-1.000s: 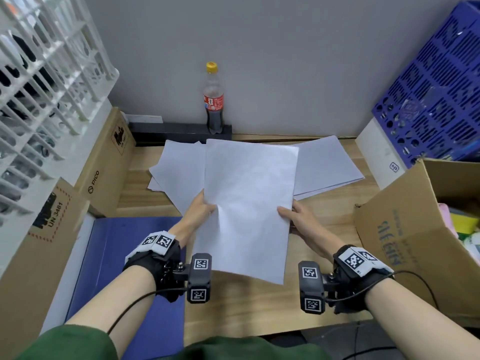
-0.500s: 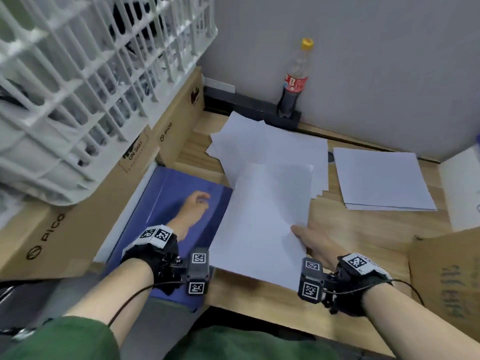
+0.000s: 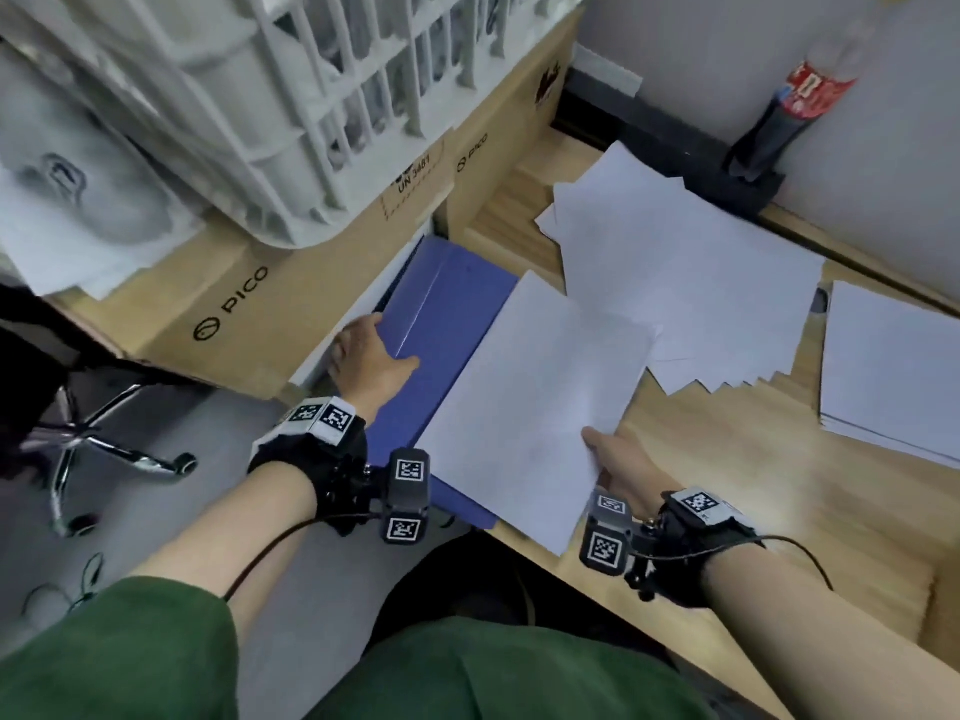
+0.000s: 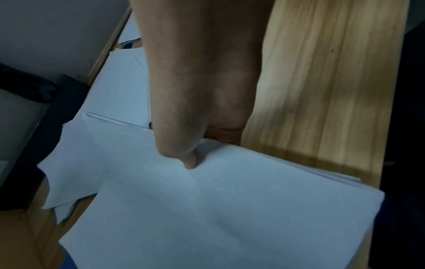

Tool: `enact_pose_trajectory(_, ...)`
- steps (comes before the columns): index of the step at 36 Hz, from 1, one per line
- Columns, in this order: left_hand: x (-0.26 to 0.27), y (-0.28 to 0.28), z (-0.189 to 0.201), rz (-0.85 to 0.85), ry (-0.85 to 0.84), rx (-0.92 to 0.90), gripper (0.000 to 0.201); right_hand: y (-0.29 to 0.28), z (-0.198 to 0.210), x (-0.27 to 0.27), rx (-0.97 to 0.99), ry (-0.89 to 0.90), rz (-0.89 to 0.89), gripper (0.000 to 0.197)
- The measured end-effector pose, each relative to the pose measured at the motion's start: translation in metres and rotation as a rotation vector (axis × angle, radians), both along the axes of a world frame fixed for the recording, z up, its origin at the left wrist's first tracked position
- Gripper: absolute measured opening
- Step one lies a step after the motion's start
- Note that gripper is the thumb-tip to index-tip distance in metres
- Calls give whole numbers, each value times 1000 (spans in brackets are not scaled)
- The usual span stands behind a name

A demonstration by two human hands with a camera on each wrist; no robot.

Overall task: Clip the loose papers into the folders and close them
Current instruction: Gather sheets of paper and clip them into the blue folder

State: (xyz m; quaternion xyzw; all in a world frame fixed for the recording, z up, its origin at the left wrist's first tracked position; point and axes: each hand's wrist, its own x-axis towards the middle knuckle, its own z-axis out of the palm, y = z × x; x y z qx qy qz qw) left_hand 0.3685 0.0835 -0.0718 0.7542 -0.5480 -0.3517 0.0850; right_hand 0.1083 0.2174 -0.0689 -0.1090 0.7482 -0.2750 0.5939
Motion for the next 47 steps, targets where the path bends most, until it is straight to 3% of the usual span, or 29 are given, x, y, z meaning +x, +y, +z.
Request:
enact_pose_trajectory(5,8,13,-19,172,212,84,77,-9,-3,1,-33,78,5,12)
enact_pose_trajectory(9,2,23,-10,254,350,159,46,-10,-11,-8,3,103,25,7)
enact_pose_trajectory(14,1,30,5,266,532,183,39,-3,-8,-17,-11,10,38,11)
enact_pose_trajectory(18,-7,38,21,221,658,117,11,1,6,-32,-89,-67,3,9)
enact_pose_trajectory(20,-12,42,27,207,741,172,20,3,12,-45,-114,-131,-45,17)
enact_pose_trajectory(22,-13,41,29,188,783,222,49,7,17,-56,-129,-195,-71,23)
enact_pose_trajectory(25,-29,34,40,112,796,255,90,17,27,-78,-179,-248,-128,28)
enact_pose_trajectory(27,-50,26,50,17,794,266,95,26,35,-93,-211,-231,-165,27)
enact_pose_trajectory(32,-120,14,61,-165,774,271,79,53,46,-133,-262,-90,-318,21)
enact_pose_trajectory(36,-189,21,63,-323,722,317,43,89,59,-169,-285,-13,-490,24)
enact_pose_trajectory(43,-293,53,52,-561,604,338,34,163,80,-218,-289,134,-719,35)
enact_pose_trajectory(47,-316,73,44,-636,547,381,47,184,88,-219,-300,121,-724,35)
